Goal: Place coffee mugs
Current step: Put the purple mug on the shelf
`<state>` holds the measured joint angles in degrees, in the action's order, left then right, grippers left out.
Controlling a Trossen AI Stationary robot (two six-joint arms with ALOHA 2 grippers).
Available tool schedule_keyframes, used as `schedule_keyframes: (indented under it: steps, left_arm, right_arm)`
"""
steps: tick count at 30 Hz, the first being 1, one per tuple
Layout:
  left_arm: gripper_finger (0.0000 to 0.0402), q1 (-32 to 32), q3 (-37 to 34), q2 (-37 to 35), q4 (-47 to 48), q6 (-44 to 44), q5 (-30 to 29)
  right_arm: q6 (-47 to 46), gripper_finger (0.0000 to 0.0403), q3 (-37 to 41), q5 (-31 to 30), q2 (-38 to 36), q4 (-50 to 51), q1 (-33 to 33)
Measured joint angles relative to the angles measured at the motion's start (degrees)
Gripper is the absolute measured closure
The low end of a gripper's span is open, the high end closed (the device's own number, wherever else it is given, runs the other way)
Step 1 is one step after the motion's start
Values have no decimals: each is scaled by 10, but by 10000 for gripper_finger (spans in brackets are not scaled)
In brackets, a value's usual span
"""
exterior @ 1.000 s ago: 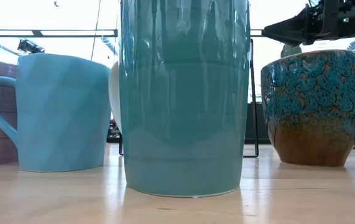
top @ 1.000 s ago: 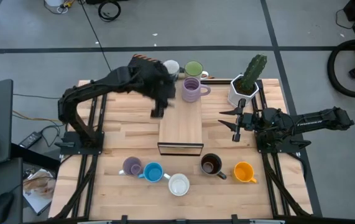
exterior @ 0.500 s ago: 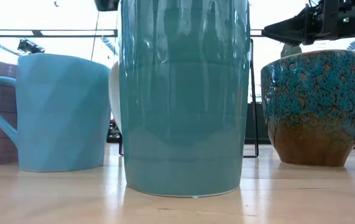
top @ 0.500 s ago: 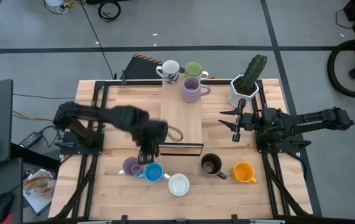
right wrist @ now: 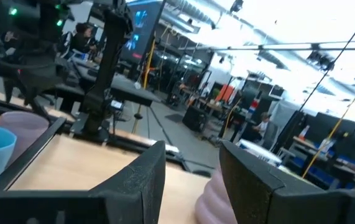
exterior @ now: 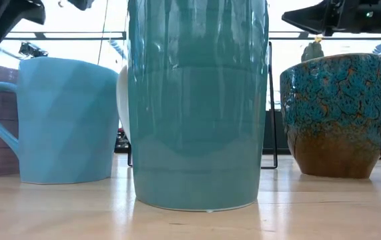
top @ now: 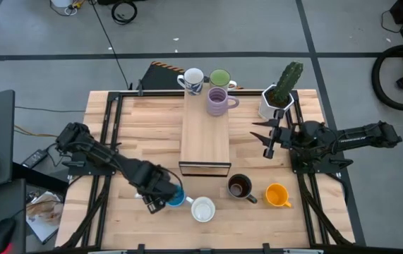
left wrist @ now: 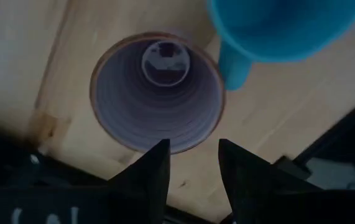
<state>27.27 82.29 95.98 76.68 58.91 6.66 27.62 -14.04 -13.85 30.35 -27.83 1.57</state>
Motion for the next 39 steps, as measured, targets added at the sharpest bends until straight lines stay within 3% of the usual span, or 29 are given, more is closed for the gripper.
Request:
schedule_keyframes:
  steps: [4,16,28,39]
  left_arm:
    - [260,18,-2,0,-21,50,-7]
    - [260,52,-2,15,-51,80,-138]
    - [260,57,-3,15,-63,109,-147]
    - [260,62,-81,15,-112,106,-110]
  right_arm:
    - [9,245,0,3,0,-9,-9]
    - [-6,245,0,49,0,-9,-42]
    - [-9,245,0,51,0,-9,-44]
    - [-9,245,0,51,0,-8,-44]
